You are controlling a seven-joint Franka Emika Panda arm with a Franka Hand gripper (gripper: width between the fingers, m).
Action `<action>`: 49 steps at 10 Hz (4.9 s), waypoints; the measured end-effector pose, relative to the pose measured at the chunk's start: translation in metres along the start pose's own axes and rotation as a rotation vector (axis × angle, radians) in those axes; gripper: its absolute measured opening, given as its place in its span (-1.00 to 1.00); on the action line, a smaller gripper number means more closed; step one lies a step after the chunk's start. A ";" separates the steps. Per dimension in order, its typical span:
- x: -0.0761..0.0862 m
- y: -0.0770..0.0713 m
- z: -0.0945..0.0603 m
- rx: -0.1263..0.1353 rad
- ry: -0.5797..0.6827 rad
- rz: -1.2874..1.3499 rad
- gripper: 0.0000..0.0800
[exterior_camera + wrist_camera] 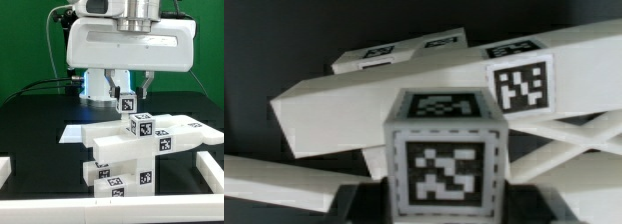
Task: Assemble chair
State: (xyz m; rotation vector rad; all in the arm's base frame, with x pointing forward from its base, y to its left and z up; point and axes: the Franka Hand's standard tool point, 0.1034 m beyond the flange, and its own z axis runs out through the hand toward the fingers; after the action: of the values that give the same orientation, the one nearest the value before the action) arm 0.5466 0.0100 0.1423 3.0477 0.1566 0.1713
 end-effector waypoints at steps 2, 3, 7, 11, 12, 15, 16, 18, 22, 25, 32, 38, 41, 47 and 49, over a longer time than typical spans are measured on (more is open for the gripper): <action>-0.002 0.000 0.005 -0.001 -0.009 0.003 -0.30; -0.003 0.000 0.006 -0.002 -0.011 0.003 -0.30; -0.003 0.000 0.012 -0.008 -0.011 0.000 -0.30; -0.003 0.000 0.012 -0.008 -0.011 0.000 -0.11; -0.003 0.000 0.012 -0.008 -0.011 0.000 -0.11; -0.003 0.000 0.012 -0.008 -0.011 0.000 0.58; -0.003 0.000 0.012 -0.008 -0.011 0.000 0.61; -0.003 0.000 0.012 -0.008 -0.011 0.000 0.62; -0.009 0.002 0.009 0.027 -0.054 0.028 0.62; -0.013 0.002 0.006 0.080 -0.098 0.081 0.62; -0.011 -0.001 0.017 0.062 -0.075 0.074 -0.06; -0.007 0.003 0.019 0.052 -0.056 0.340 -0.30; -0.007 0.004 0.019 0.056 -0.064 0.632 -0.29; -0.006 0.003 0.020 0.095 -0.077 0.946 0.18; -0.006 0.003 0.020 0.102 -0.061 0.661 0.52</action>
Offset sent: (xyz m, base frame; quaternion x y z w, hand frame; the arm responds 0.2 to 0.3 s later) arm 0.0015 0.0029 -0.0086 0.0033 0.0073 0.0048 1.0000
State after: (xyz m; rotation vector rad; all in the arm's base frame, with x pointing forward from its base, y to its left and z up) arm 0.5435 0.0044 0.1224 3.0711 -0.8729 0.1092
